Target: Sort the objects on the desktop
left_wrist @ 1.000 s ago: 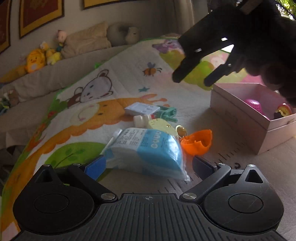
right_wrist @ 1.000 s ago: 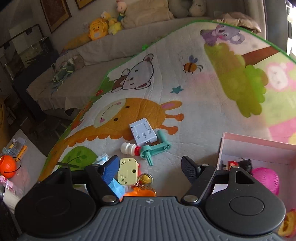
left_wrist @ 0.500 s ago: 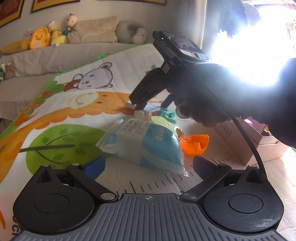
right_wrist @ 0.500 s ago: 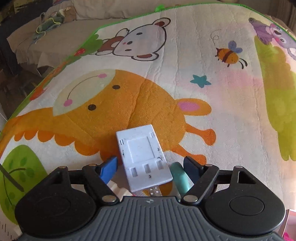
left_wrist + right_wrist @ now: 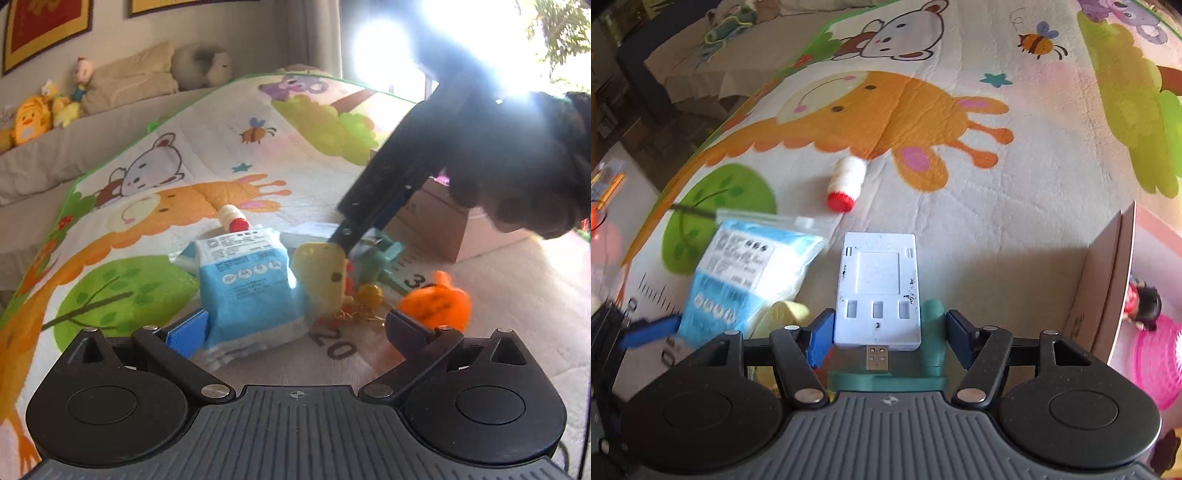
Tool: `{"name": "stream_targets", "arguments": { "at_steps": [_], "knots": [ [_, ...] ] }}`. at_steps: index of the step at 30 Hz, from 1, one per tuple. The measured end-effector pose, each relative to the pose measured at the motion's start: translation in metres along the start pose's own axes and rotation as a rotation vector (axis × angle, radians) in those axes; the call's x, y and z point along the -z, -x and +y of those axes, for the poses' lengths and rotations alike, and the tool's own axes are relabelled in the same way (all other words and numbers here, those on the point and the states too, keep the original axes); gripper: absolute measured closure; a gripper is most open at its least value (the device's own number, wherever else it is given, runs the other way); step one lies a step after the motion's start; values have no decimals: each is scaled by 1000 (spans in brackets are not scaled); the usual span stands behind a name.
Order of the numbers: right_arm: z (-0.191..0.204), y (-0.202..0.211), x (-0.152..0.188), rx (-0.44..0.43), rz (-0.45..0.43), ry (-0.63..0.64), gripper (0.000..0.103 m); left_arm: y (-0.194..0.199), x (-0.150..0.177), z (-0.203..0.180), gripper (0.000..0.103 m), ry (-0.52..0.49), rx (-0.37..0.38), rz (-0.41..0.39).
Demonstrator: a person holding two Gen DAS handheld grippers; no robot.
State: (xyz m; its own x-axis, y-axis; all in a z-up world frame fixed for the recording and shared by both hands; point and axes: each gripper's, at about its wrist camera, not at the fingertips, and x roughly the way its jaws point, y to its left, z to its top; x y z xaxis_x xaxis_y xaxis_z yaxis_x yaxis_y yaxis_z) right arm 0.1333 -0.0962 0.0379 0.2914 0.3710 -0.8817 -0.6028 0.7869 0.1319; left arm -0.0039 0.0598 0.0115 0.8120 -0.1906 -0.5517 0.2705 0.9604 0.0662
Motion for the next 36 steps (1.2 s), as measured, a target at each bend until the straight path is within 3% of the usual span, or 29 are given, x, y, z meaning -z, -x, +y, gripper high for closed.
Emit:
{"name": "stream_targets", "arguments": {
  "at_steps": [3, 7, 11, 14, 16, 19, 22, 25, 27, 29, 31, 34, 36],
  "knots": [
    [-1, 25, 29, -54, -27, -8, 39, 4, 1, -3, 0, -37, 12, 23],
    [7, 60, 63, 14, -150, 41, 37, 9, -3, -9, 0, -60, 5, 18],
    [14, 88, 97, -13, -256, 64, 34, 12, -12, -9, 0, -55, -63, 13],
    [21, 94, 119, -33, -288, 87, 32, 12, -21, -2, 0, -18, -126, 23],
    [20, 102, 131, 21, -342, 96, 33, 16, -27, 3, 0, 13, -152, 27],
    [-6, 127, 142, 138, -471, -1, 33, 24, -30, 3, 0, 27, -153, 28],
    [-58, 154, 155, 331, -586, -195, 24, 27, -30, -4, 0, 20, -125, 32],
    [-123, 160, 170, 409, -611, -423, 19, 24, -28, -17, 0, 15, -45, 40],
    [-161, 151, 178, 370, -581, -559, 19, 20, -27, -26, 0, 4, -5, 46],
    [-182, 138, 182, 278, -557, -639, 19, 16, -25, -38, 0, -16, 31, 53],
    [-183, 125, 178, 213, -541, -654, 19, 14, -23, -48, 0, -35, 68, 64],
    [-169, 112, 162, 217, -542, -618, 12, 12, -17, -60, 0, -71, 106, 80],
    [-161, 106, 151, 153, -540, -581, 11, 10, -14, -64, 0, -76, 123, 93]
  ]
}}
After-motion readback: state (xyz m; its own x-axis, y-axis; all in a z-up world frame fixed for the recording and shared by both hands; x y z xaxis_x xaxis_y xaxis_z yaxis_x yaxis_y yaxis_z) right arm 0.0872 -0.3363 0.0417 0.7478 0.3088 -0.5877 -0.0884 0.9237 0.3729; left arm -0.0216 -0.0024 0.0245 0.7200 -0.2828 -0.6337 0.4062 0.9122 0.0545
